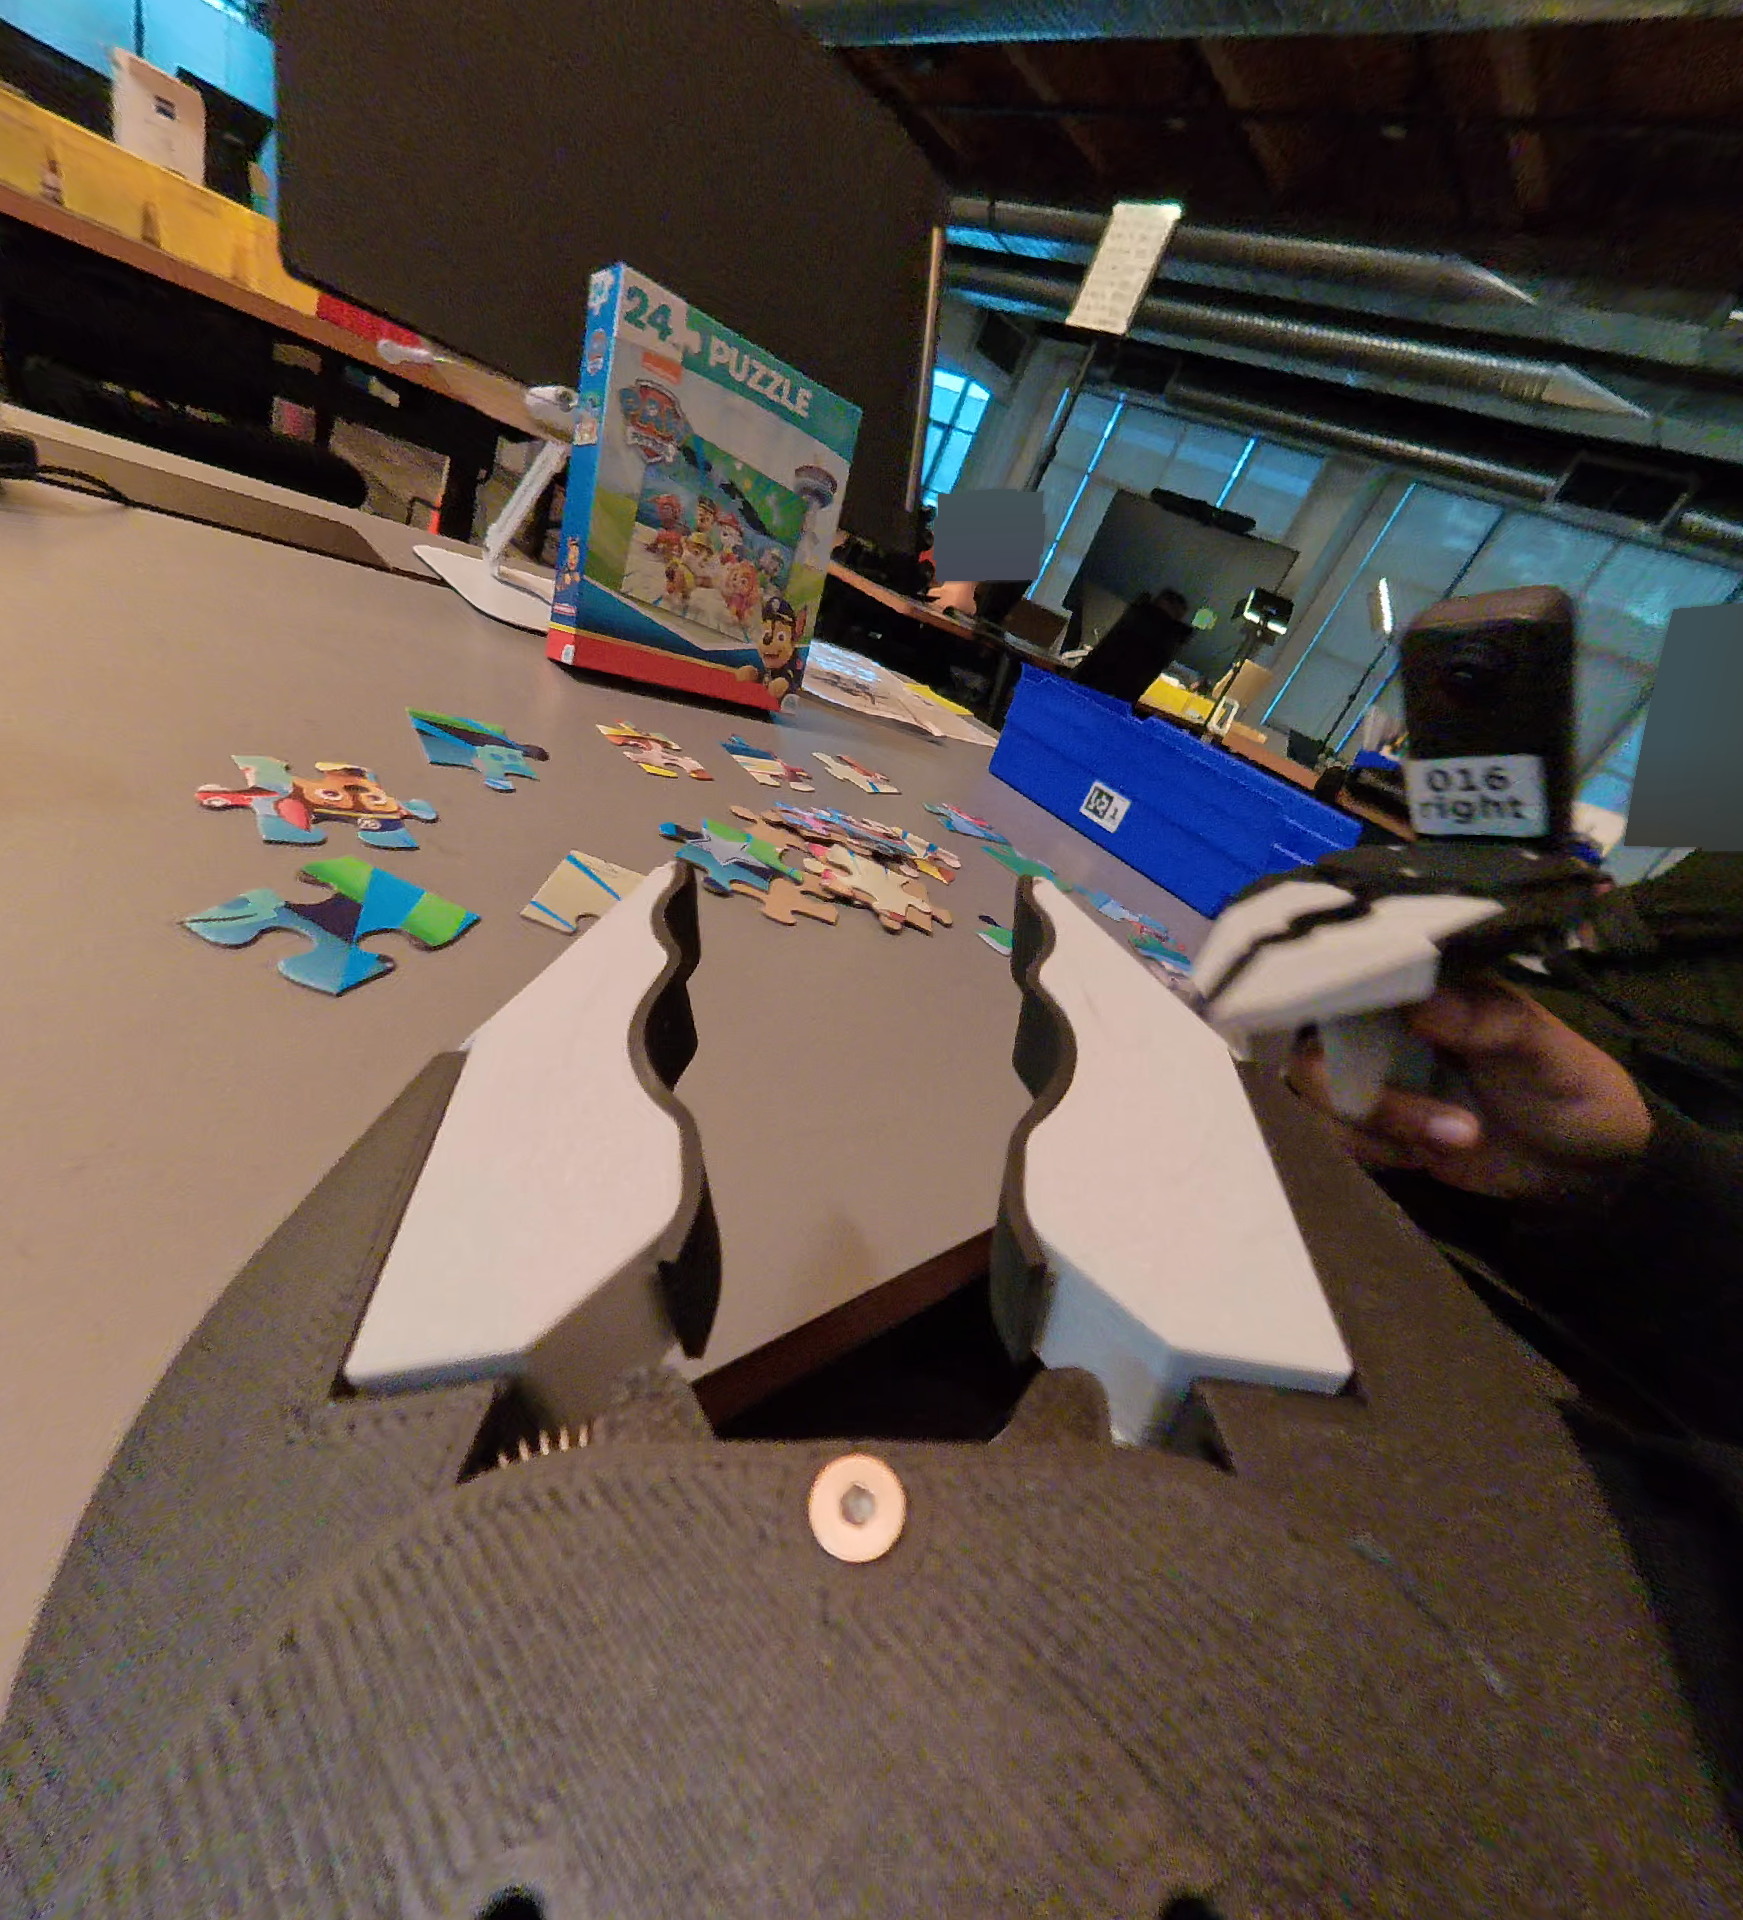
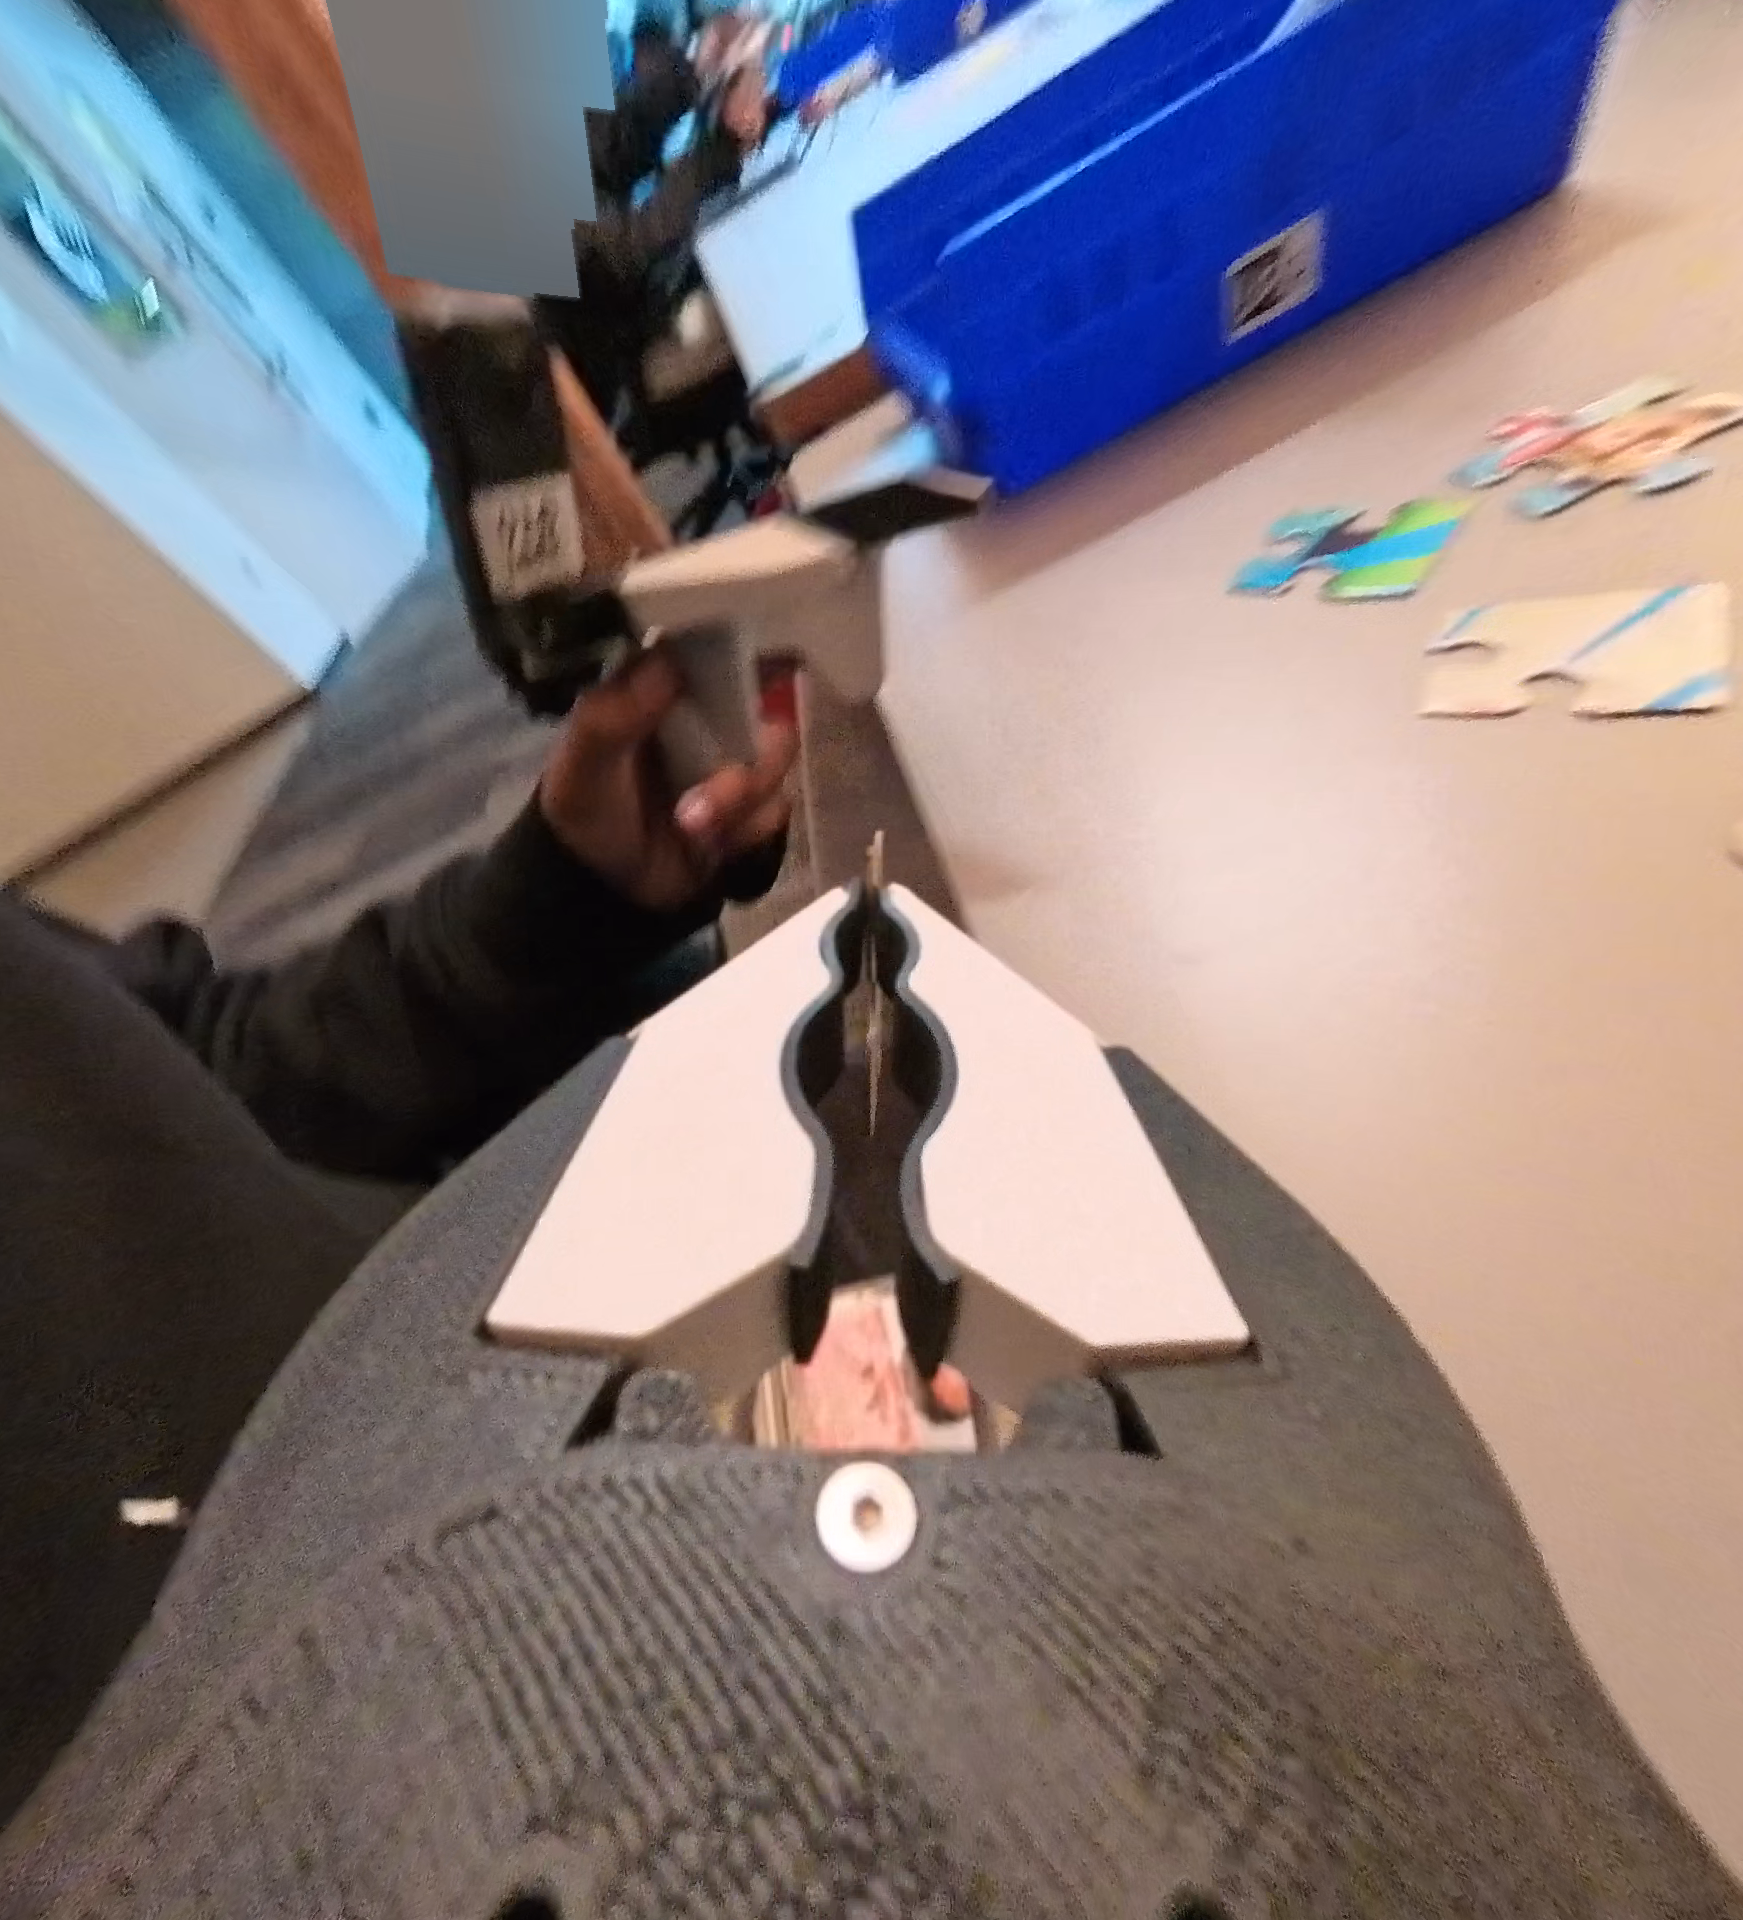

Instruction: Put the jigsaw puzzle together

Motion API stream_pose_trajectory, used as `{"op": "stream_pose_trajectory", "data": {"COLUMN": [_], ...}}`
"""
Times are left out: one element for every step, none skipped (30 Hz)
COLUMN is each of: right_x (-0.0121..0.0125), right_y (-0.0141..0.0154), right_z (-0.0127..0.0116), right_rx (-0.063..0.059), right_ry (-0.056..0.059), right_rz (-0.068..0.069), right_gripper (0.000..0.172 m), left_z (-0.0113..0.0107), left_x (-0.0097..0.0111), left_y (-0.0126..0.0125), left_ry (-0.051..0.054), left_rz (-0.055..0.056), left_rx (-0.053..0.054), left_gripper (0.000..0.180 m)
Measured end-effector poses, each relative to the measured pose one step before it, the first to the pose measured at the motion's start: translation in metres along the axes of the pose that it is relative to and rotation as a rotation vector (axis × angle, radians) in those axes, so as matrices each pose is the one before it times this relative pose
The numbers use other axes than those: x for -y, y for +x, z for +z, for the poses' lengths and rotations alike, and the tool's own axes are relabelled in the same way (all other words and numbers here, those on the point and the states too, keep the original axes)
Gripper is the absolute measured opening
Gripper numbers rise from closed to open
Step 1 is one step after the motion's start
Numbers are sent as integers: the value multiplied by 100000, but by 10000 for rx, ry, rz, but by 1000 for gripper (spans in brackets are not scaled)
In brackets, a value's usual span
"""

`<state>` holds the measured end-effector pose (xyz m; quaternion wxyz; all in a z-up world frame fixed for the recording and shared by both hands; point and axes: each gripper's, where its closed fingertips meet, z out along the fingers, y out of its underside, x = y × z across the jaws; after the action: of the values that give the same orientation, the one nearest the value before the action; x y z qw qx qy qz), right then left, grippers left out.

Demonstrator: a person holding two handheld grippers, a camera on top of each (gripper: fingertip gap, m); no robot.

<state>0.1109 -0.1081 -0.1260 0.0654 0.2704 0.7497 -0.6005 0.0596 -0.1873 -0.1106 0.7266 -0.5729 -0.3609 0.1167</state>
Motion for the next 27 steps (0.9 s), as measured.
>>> {"op": "stream_pose_trajectory", "data": {"right_x": [1027, 812, 660, 456, 304, 219, 150, 187, 396, 546, 537, 536, 564, 571, 509, 471, 449, 474, 494, 473, 377, 306, 232, 150, 39, -96, -250], "right_y": [1349, 1284, 1185, 947, 777, 743, 646, 605, 790, 894, 856, 848, 909, 947, 861, 877, 1063, 1111, 1020, 1027, 985, 879, 639, 396, 239, 213, 200], "right_z": [119, 421, 672, 899, 1012, 1026, 957, 721, 349, -7, -272, -450, -577, -633, -640, -652, -660, -673, -656, -612, -555, -511, -442, -374, -302, -263, -229], "right_rx": [-124, -139, -141, -35, 51, 68, 140, 151, -58, -234, -268, -283, -327, -356, -299, -283, -386, -400, -351, -362, -356, -320, -229, -137, -92, -106, -110], "right_ry": [279, 166, 105, -3, -76, -109, -156, -179, -57, 19, -46, -82, -66, -39, -68, -90, -98, -75, -45, -42, -43, -23, 13, 54, 73, 60, 5], "right_rz": [414, 322, 310, 341, 373, 414, 389, 287, 103, -70, -180, -234, -282, -357, -395, -415, -386, -351, -318, -267, -230, -180, -144, -127, -116, -114, -135], "right_gripper": [0, 0, 0, 0, 0, 0, 0, 2, 2, 2, 4, 7, 9, 10, 13, 15, 15, 17, 20, 20, 21, 22, 22, 22, 23, 28, 33], "left_z": [-47, -65, -60, -68, -56, -60, -66, -74, -35, 65, 196, 324, 445, 584, 719, 828, 954, 1045, 1081, 1078, 1099, 1132, 1152, 1161, 1199, 1242, 1276], "left_x": [-7, 7, 10, 3, -7, 3, -3, 145, 296, 263, 87, -28, -85, -72, 68, 372, 576, 598, 600, 508, 266, -87, -358, -598, -813, -999, -1079], "left_y": [-242, -247, -228, -206, -214, -223, -183, -39, 101, 190, 96, -58, -64, -56, -131, -206, -286, -330, -337, -331, -267, -117, -95, 118, 479, 475, 372], "left_ry": [45, 38, 34, 14, 5, 12, -6, 35, 69, 26, -54, -84, -114, -155, -116, 21, 76, 33, -2, -29, -125, -267, -380, -498, -643, -773, -847], "left_rz": [-103, -43, 11, 47, 95, 169, 316, 545, 653, 626, 477, 315, 118, -68, -168, -187, -200, -188, -136, -65, -15, -7, -40, -72, -105, -119, -53], "left_rx": [25, 54, 71, 76, 103, 148, 212, 278, 297, 236, 210, 197, 100, -23, -83, -126, -154, -171, -166, -134, -138, -199, -149, -202, -363, -299, -190], "left_gripper": [59, 59, 59, 59, 59, 60, 60, 60, 60, 60, 60, 60, 60, 60, 60, 60, 60, 60, 61, 61, 60, 59, 59, 57, 58, 59, 58]}}
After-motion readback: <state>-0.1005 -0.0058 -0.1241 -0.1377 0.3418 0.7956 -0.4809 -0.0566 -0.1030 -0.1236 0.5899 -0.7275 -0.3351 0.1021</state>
